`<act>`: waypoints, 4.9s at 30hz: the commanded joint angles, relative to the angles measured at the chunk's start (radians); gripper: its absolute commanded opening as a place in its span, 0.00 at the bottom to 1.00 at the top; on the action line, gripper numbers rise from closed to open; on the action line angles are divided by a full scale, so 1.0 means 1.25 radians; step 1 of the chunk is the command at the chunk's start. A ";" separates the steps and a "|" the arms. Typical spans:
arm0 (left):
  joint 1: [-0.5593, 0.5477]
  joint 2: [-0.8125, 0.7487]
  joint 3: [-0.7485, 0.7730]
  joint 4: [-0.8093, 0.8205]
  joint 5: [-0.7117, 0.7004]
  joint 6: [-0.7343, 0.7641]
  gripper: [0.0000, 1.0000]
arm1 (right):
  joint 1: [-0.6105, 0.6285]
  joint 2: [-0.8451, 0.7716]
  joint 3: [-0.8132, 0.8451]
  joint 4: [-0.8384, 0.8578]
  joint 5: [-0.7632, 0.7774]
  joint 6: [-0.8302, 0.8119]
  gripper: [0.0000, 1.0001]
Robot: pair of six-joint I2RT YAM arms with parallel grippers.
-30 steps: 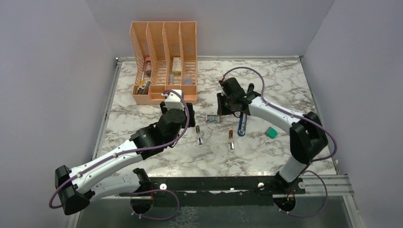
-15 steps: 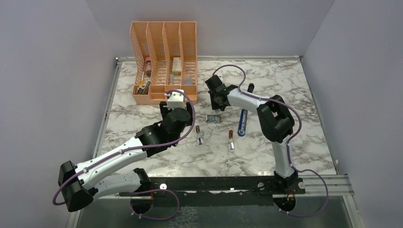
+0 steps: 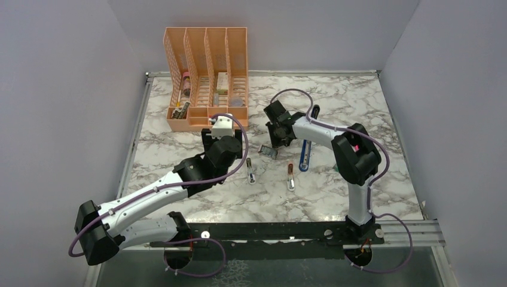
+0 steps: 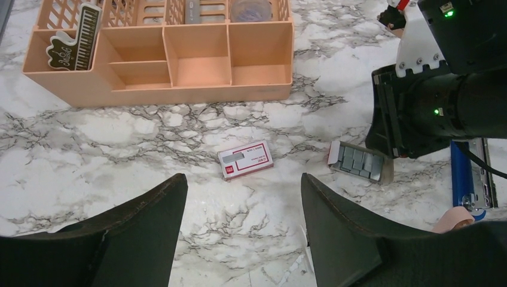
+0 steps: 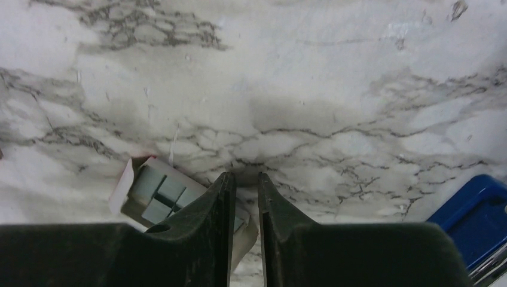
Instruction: Load the staples into the stapler
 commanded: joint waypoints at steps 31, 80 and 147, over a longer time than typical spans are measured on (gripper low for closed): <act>0.007 -0.044 -0.037 0.017 0.003 -0.017 0.71 | 0.080 -0.083 0.009 -0.028 -0.061 -0.038 0.22; 0.008 -0.049 -0.051 0.018 -0.004 -0.026 0.71 | 0.101 0.002 0.037 -0.015 -0.050 -0.043 0.37; 0.010 -0.111 -0.035 0.002 0.021 -0.041 0.71 | 0.197 -0.247 -0.278 0.011 -0.180 -0.073 0.45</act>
